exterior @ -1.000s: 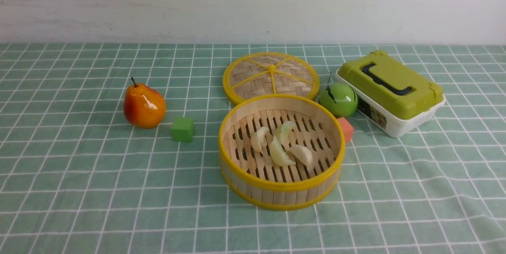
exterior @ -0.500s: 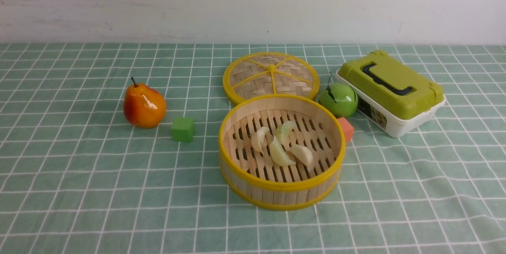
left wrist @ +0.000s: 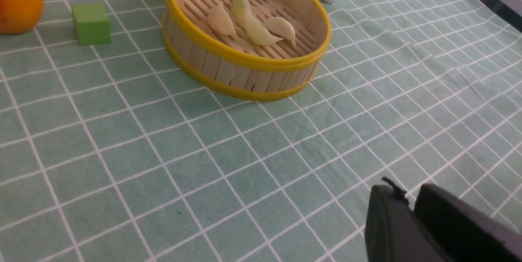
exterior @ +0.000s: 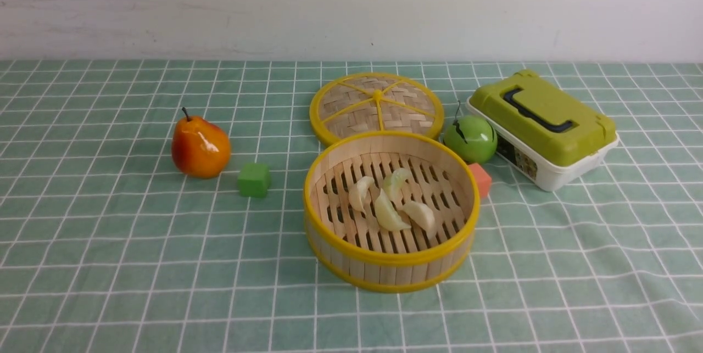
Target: Put the dumplings into the steamer on the table with the blue tablecloth.
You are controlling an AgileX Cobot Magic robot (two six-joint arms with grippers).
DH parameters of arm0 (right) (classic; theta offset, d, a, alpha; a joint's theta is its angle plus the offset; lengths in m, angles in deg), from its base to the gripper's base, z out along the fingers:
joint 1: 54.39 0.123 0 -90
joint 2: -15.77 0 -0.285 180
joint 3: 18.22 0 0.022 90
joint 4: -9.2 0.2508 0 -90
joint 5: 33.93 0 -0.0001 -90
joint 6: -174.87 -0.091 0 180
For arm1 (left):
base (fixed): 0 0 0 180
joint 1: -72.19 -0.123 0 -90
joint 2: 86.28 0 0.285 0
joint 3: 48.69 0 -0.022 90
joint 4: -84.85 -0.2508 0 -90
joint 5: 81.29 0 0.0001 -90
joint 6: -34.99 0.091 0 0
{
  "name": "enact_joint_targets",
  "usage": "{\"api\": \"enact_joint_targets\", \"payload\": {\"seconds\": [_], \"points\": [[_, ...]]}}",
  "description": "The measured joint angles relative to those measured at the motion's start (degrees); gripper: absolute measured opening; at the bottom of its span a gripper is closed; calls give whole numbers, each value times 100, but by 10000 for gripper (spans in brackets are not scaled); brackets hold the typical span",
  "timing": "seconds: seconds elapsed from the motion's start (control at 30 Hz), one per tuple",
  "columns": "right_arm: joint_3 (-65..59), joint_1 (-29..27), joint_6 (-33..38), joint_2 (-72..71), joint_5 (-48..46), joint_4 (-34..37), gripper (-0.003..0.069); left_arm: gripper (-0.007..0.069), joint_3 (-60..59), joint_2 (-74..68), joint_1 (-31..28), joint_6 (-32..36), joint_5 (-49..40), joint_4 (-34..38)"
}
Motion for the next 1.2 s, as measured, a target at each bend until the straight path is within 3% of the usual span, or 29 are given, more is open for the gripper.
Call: {"api": "enact_joint_targets", "payload": {"seconds": [0.47,0.63,0.67,0.8,1.0,1.2], "points": [[4,0,0,0,0,0,14,99,-283,6,-71,-4,281,-157],[4,0,0,0,0,0,22,-14,-961,341,-1132,21,1698,-279],[4,0,0,0,0,0,22,-14,-993,366,-1193,26,1766,-279],[4,0,0,0,0,0,30,-14,-1747,1022,-2587,256,3037,-207],[4,0,0,0,0,0,39,-14,-2593,1531,-4041,274,3263,-6],[4,0,0,0,0,-5,41,-14,-3095,1539,-4360,274,2706,27]]}}
